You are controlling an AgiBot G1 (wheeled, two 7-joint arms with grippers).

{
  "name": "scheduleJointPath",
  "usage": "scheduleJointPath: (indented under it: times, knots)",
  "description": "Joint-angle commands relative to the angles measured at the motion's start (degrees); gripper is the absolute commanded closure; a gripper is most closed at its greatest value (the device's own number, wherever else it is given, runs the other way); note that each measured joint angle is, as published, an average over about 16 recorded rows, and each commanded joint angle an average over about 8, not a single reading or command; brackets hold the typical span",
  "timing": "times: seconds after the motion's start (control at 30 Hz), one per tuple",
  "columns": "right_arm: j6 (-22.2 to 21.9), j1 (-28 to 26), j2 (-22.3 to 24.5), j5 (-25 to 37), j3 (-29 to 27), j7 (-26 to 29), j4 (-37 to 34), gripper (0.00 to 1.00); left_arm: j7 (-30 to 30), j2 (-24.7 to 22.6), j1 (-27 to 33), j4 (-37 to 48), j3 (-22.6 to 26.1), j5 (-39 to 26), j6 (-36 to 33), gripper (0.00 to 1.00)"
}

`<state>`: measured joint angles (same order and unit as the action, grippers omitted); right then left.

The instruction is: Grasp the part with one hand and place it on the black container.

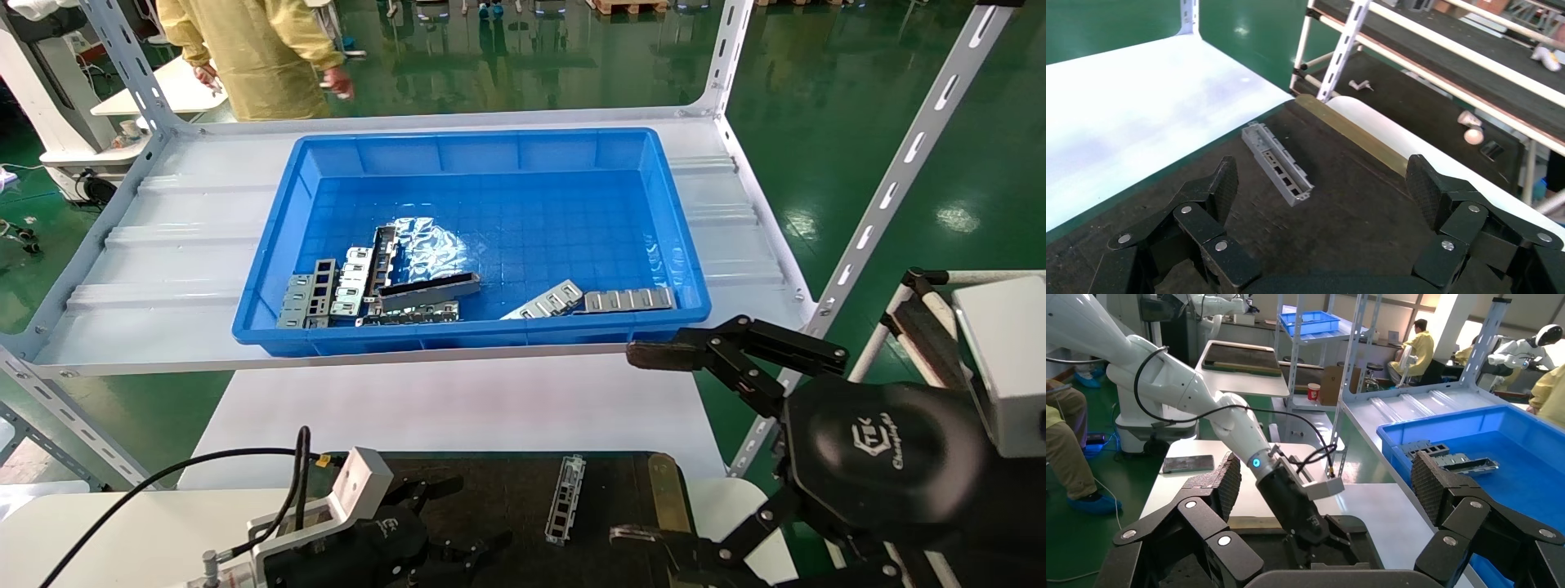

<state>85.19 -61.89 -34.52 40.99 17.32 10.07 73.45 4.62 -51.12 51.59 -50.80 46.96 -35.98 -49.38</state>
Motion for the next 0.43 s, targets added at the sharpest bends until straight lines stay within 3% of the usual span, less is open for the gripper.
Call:
scheduleJointPath:
  times: [0.03, 0.43]
  knots:
    - [0.0, 0.0, 0.0, 0.0, 0.01, 0.0, 0.0, 0.0, 0.25, 0.93, 0.02, -0.63, -0.13, 0.05, -0.99, 0.0]
    - [-0.02, -0.01, 0.01, -0.02, 0.04, -0.02, 0.0, 0.0, -0.71, 4.44, -0.36, -3.99, -0.23, 0.16, -2.44, 0.0]
